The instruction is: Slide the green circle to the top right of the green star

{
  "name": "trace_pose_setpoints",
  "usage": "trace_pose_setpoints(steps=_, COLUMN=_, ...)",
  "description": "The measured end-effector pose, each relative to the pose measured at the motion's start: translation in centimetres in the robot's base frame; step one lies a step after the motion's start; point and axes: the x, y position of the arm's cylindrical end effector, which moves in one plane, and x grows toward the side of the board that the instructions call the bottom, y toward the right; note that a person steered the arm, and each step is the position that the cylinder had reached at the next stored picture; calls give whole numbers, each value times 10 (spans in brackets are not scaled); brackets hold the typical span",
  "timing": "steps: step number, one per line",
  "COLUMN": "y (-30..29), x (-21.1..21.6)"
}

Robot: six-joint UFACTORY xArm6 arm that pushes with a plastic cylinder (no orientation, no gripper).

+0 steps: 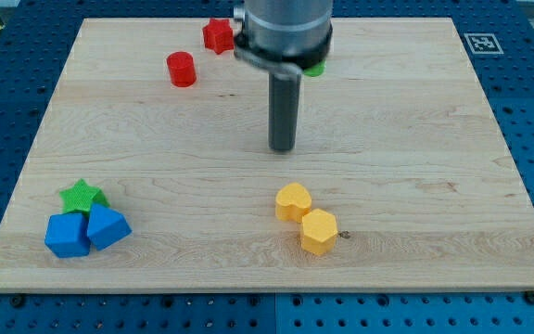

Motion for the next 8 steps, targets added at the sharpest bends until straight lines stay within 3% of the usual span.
trace_pose_setpoints(steps=1, y=1, x=-66)
trace_pose_setpoints(steps=3, y=91, x=-66)
trace_pose_setpoints(steps=4, y=103, x=-89)
trace_pose_setpoints(steps=5, y=103, x=-132)
trace_pose_setpoints(steps=8, y=58, x=-151)
